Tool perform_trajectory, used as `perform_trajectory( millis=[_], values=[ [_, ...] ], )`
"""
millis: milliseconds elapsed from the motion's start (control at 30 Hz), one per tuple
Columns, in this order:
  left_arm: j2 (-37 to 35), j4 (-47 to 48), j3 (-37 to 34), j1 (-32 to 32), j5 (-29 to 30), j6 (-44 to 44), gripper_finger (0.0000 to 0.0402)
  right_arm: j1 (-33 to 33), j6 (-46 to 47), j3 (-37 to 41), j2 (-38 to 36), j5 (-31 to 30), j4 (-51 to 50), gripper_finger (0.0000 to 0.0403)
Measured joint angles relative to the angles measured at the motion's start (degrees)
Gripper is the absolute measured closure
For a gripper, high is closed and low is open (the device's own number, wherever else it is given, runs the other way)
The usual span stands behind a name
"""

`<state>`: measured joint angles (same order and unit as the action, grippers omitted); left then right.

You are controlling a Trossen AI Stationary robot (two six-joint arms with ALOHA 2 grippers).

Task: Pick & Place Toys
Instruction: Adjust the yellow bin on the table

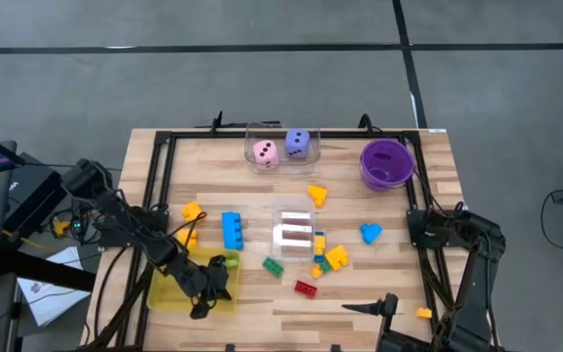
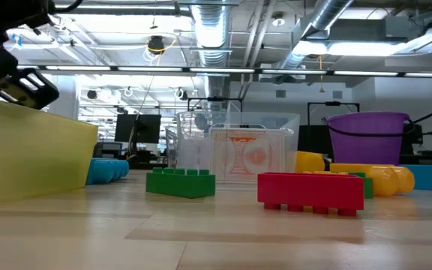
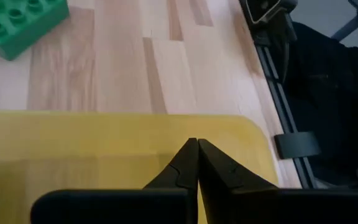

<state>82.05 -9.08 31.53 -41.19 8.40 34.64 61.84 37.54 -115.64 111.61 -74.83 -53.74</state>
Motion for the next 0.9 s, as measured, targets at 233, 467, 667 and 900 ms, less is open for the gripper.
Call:
perform_trajectory(
  millis=[233, 467, 667, 900],
  values=[
    [2.6, -4.3, 0.0, 0.0, -2.0, -1.2, 0.0401, 0.0, 0.0, 0.0, 0.0, 0.0, 0.0, 0.0003],
    [3.9, -7.9, 0.0, 0.5, -2.0, -3.3, 0.0401, 0.0, 0.0, 0.0, 0.0, 0.0, 0.0, 0.0003],
    [3.4, -11.1, 0.0, 1.5, -1.3, -5.3, 0.0401, 0.0, 0.0, 0.0, 0.0, 0.0, 0.0, 0.0003],
    [3.4, -10.9, 0.0, 1.4, -5.1, -6.1, 0.0401, 0.0, 0.0, 0.0, 0.0, 0.0, 0.0, 0.0003]
  ],
)
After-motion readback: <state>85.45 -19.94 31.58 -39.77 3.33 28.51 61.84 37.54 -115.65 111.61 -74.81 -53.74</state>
